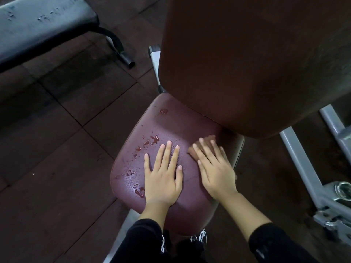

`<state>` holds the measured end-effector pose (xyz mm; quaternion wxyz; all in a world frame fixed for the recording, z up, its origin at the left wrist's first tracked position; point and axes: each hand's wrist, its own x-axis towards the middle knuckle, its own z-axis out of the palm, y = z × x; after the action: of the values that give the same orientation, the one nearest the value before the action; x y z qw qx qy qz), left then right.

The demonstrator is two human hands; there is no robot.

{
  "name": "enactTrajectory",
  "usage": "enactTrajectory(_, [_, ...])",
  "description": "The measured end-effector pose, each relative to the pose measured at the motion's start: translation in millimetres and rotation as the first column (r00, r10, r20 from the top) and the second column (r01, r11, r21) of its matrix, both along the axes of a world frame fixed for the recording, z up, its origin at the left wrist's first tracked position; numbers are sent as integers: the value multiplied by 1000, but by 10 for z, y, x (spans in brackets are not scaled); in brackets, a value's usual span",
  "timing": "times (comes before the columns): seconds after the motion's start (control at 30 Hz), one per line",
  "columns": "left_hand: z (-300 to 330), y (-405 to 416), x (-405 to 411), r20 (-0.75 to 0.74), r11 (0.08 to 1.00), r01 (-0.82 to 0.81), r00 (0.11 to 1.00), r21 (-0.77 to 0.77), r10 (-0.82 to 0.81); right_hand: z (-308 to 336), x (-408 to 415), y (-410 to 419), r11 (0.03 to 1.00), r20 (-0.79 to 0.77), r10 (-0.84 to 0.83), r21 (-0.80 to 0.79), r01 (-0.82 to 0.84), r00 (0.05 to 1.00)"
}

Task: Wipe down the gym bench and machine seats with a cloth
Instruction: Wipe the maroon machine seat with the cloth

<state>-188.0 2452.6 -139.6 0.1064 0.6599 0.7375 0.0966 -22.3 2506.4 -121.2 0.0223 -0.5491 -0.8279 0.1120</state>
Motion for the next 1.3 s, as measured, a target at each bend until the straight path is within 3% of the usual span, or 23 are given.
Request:
enactTrajectory(0.17, [-2,-2,1,-3,1000,-1,1000,-4,1,5,-92,629,991,50,126,-62,-123,991])
enactTrajectory(0.33, [5,-4,0,-8,1000,0,1000,-17,0,42,302,648,978,21,-164,-127,165,986])
enactTrajectory(0.43, [8,-8,0,3,1000,-1,1000,-15,1,45,424,340,961,14,-237,-147,236,971])
enactTrajectory(0.63, [33,11,-34,36,1000,2,999,0,-2,62,96,141,994,37,-33,-99,37,999])
enactTrajectory(0.8, [114,148,-287,78,989,-145,987,38,142,112,-491,533,973,86,210,-114,-199,974])
enactTrajectory(0.93, [42,339,-675,38,965,-259,965,-46,261,139,-858,901,939,69,318,-159,-304,946])
enactTrajectory(1.0, [-14,374,-763,54,964,-249,965,-97,255,136,-872,1001,919,71,368,-183,-350,927])
enactTrajectory(1.13, [-31,372,-738,68,962,-261,961,-79,266,92,-738,937,890,88,456,-57,-452,886])
enactTrajectory(1.3, [-25,383,-731,68,960,-269,959,-73,274,42,-904,970,894,70,448,-28,-447,891])
